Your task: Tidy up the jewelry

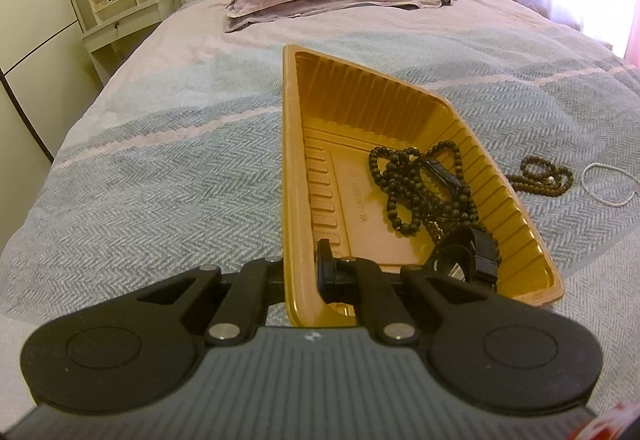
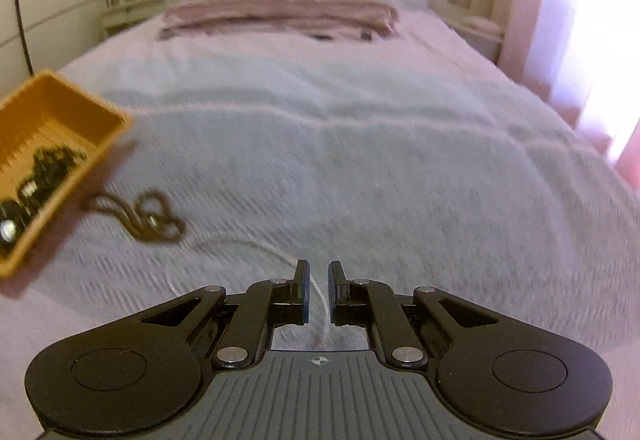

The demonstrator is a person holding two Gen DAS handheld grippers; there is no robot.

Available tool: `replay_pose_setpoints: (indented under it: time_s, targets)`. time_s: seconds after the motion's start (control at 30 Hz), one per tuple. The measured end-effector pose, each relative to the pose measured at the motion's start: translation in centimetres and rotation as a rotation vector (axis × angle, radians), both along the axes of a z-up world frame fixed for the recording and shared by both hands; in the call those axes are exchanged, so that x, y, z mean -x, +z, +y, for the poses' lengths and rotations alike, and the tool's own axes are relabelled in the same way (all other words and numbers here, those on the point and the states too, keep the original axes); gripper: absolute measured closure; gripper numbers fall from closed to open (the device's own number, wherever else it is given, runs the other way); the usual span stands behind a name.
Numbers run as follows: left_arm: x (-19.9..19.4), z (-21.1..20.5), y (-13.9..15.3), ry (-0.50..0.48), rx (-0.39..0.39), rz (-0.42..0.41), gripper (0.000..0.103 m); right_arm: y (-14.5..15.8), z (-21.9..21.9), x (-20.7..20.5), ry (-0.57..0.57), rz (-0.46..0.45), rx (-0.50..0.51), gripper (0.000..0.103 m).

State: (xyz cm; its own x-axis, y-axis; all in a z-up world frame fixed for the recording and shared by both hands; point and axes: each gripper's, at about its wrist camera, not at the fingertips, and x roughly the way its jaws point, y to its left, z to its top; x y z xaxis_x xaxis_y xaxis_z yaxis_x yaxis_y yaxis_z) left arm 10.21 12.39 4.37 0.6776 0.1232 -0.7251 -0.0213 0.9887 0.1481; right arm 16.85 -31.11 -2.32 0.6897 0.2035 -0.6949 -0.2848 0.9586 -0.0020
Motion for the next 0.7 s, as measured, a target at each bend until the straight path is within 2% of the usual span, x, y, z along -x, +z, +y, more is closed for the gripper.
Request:
replay_pose_setpoints:
  time_s: [0.23, 0.47, 0.53, 0.6, 0.7]
  targets:
    - [0.0, -0.2, 0.1, -0.001, -0.008, 0.002, 0.098, -3.6, -0.5, 0.0, 0.001, 0.074, 0.019, 0.083]
    - [0.0, 0.0, 0.0, 0.004, -0.004, 0.005, 0.098, -5.0, -0.9, -0.6, -0.009, 0.075, -0.003, 0.083]
    - [0.0, -0.1, 0.0, 0.004, -0.003, 0.005, 0.098, -4.8, -0.5, -0.8, 0.0, 0.075, 0.011, 0.101]
    - [0.0, 0.0, 0.0, 0.003, -0.002, 0.005, 0.098, -4.7, 0.1, -0.8, 0.004, 0.064, 0.033, 0.101]
    - [0.1, 0.2, 0.0, 0.005, 0.005, 0.004, 0.098, -3.1, 0.6, -0.4, 0.012, 0.0, 0.06, 0.101]
